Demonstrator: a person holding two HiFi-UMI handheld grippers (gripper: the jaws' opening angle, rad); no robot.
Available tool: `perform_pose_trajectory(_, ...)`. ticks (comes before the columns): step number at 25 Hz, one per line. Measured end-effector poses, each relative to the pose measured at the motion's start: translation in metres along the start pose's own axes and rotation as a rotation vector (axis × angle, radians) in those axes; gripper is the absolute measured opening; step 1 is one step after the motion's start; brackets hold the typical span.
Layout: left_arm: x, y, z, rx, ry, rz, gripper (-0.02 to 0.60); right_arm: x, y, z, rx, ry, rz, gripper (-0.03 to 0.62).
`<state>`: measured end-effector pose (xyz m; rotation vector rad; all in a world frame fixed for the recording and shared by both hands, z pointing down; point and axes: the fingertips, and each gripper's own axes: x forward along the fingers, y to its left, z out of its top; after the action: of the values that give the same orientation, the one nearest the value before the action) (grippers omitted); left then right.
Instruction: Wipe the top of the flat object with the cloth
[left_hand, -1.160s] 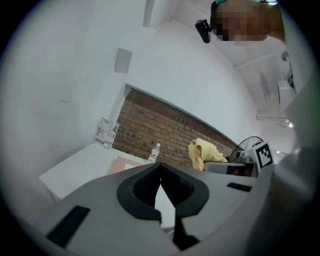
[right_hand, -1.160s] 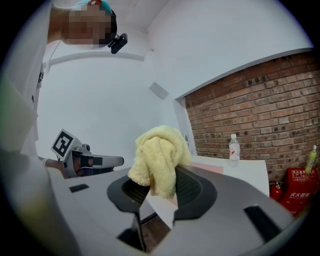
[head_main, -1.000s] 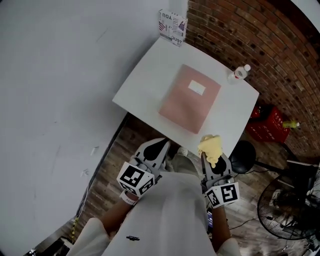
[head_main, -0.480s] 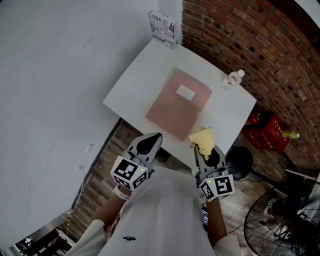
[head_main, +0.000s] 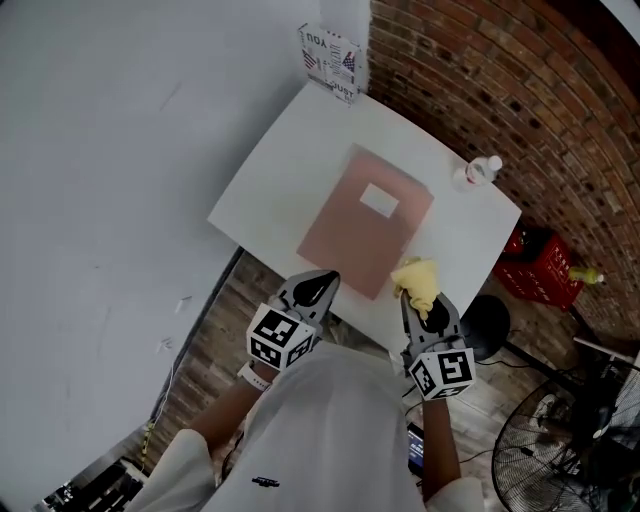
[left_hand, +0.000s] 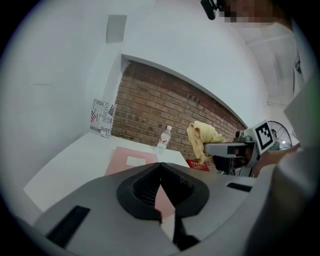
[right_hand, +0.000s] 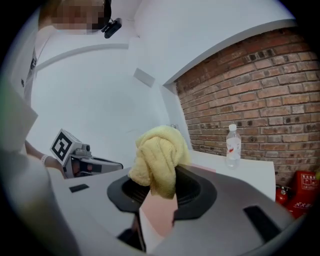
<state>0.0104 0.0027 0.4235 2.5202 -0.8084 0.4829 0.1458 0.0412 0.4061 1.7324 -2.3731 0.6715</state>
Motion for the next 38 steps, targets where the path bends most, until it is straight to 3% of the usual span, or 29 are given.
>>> perform_pose_trajectory(4,0.02,0.018,-0.017,-0.003,0.045,-0.014,0.017,0.025,-0.022,-0.006,-0.02,0.032,-0.037,0.126)
perform_pose_trajectory(8,0.041,0.034,-0.034,-0.055,0.065,-0.015,0.017,0.054,-0.044,-0.011,-0.033,0.064,-0.051,0.126)
perform_pose_trajectory(22,0.092,0.064,-0.076,-0.077,0.174,-0.06,0.017,0.144,-0.124,-0.032,-0.084,0.162,-0.092,0.123)
perform_pose_trajectory(33,0.108,0.075,-0.107,-0.105,0.252,-0.067,0.017,0.185,-0.157,-0.047,-0.26,0.339,-0.055,0.126)
perform_pose_trajectory(38,0.111,0.079,-0.114,-0.087,0.267,-0.055,0.017,0.198,-0.175,-0.061,-0.316,0.411,-0.077,0.126)
